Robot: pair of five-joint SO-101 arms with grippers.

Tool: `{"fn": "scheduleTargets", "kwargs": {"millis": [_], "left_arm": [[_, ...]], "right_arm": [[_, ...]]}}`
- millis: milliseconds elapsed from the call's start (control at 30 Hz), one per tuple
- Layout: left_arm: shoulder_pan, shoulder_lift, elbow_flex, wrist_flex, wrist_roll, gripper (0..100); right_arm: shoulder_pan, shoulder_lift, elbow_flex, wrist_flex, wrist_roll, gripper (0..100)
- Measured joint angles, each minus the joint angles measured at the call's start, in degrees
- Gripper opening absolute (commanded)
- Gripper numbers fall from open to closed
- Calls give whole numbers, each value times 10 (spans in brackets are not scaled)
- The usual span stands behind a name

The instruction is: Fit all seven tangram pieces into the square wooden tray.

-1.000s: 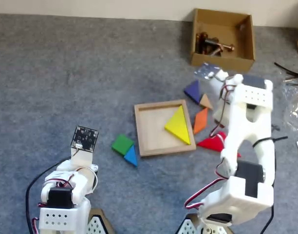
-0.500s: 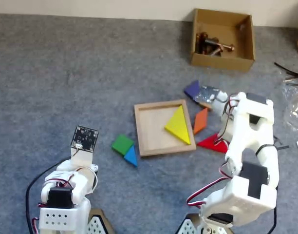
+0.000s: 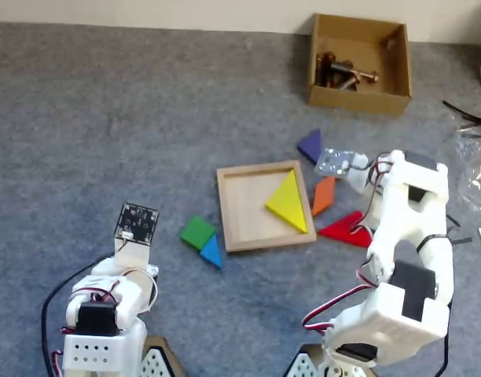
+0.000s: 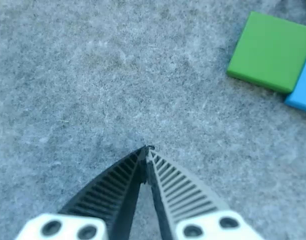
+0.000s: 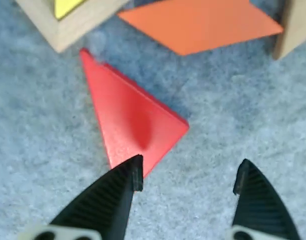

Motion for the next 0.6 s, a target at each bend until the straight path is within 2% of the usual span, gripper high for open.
{"fn": "scheduleTargets", "kwargs": {"millis": [167,333,600], "left_arm": [[0,0,0,0,0,5],[0,0,0,0,0,5],[0,0,0,0,0,5]], "right_arm": [[3,0,0,2,0,282],[0,0,0,58,0,282],[1,0,0,58,0,282]]}}
